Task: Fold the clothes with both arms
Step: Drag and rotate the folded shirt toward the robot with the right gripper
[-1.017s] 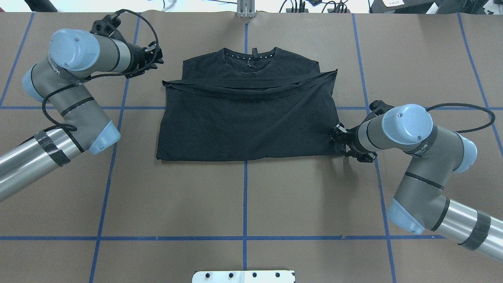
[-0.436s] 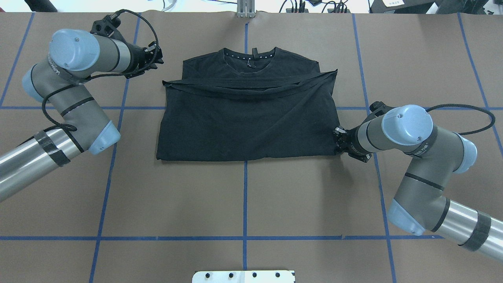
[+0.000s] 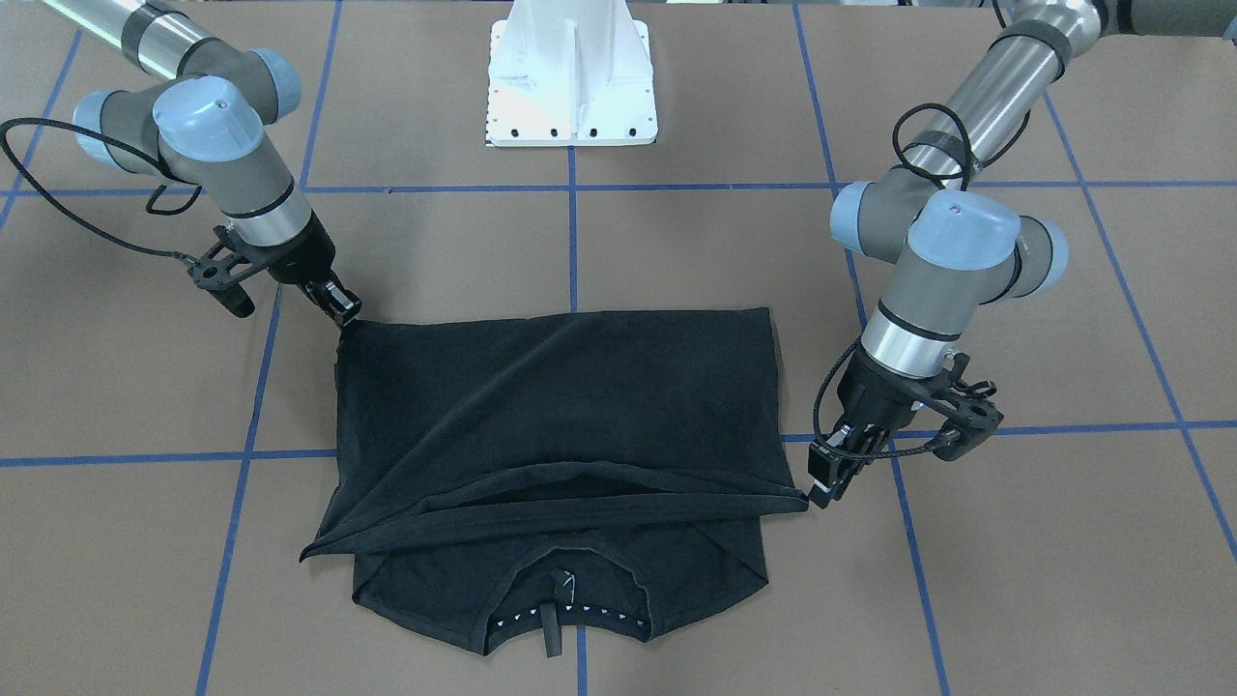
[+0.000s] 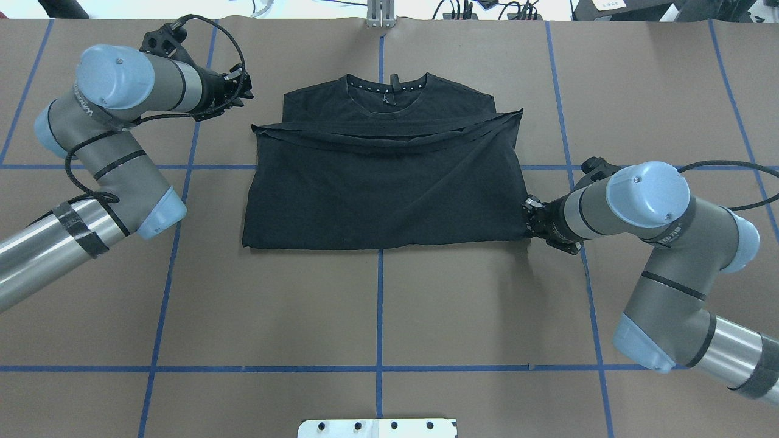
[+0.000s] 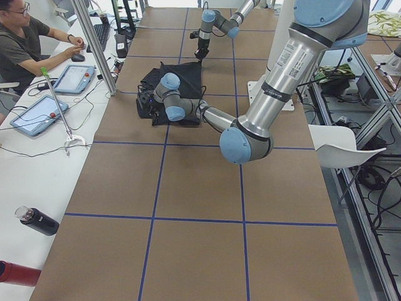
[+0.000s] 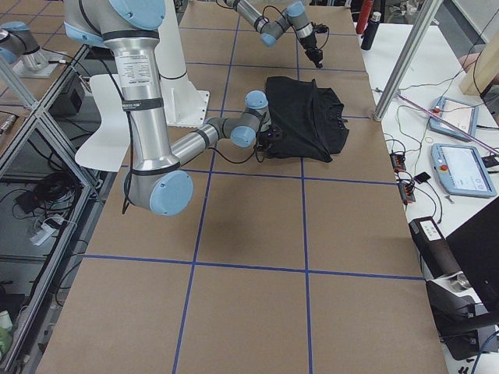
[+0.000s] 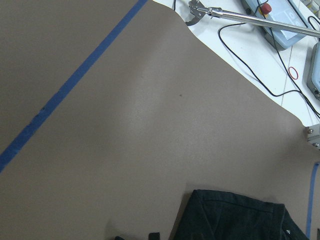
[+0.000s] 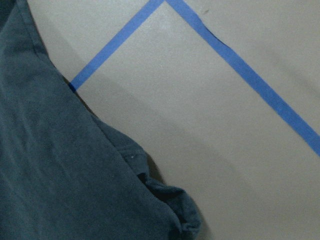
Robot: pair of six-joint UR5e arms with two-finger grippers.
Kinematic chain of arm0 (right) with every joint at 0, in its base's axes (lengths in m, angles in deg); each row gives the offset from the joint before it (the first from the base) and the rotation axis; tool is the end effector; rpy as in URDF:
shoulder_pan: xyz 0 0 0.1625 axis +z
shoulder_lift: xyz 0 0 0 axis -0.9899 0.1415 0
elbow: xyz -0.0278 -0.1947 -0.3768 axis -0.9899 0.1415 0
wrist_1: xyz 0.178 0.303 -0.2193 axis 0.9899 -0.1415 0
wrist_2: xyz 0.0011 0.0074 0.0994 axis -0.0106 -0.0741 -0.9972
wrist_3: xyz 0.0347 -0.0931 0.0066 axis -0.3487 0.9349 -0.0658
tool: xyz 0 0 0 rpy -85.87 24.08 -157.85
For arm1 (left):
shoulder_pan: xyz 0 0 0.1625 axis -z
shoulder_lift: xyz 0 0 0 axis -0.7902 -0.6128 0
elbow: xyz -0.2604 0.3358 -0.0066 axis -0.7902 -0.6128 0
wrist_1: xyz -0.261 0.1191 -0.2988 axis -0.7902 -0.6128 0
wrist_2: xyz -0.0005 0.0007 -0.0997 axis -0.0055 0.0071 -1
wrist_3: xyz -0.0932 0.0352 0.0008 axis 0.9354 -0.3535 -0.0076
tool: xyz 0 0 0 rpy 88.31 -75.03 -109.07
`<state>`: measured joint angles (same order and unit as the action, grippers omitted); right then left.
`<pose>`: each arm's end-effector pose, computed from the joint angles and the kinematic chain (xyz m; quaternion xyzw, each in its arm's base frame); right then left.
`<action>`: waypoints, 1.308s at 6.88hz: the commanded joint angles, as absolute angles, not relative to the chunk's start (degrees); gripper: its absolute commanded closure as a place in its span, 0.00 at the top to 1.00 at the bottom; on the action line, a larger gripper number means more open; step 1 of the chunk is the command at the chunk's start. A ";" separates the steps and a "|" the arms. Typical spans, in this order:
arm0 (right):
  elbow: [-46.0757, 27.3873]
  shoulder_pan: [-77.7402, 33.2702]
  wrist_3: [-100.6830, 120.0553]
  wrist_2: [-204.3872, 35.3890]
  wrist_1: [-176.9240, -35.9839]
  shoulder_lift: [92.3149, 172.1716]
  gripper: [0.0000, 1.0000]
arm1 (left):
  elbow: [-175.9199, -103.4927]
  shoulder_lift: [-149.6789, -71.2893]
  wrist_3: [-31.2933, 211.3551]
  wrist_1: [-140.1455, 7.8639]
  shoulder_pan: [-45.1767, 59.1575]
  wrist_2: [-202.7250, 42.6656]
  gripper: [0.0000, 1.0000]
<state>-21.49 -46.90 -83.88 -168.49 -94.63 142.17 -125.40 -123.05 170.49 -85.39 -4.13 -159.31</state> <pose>-0.4051 -0.4105 0.3969 -0.0781 -0.4349 0.3576 0.8227 0.4018 -0.6188 0.3482 0.1196 0.5227 -0.3328 0.7757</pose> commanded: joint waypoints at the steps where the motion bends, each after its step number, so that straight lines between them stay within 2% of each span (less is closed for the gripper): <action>1: -29.77 -47.06 -83.85 -171.59 -96.42 147.74 0.00 | -125.81 -123.06 170.49 -85.30 -4.13 -159.39 0.33; 3: -35.86 -50.73 -84.11 -179.99 -96.33 152.50 0.00 | -128.88 -122.80 170.49 -85.04 -3.95 -159.83 0.33; 5: -37.20 -54.60 -87.43 -194.30 -95.98 153.31 0.00 | -130.38 -122.62 170.57 -85.04 -3.69 -161.75 0.32; 7: -38.16 -63.20 -89.73 -195.16 -95.89 152.96 0.00 | -133.53 -121.31 172.84 -85.04 -3.60 -165.35 0.31; 8: -38.17 -66.02 -89.83 -194.81 -95.80 153.05 0.10 | -134.42 -120.43 172.95 -85.12 -3.60 -166.50 0.31; 9: -38.17 -67.09 -89.92 -194.81 -95.71 153.14 0.97 | -136.00 -119.64 173.47 -85.04 -3.78 -166.69 0.31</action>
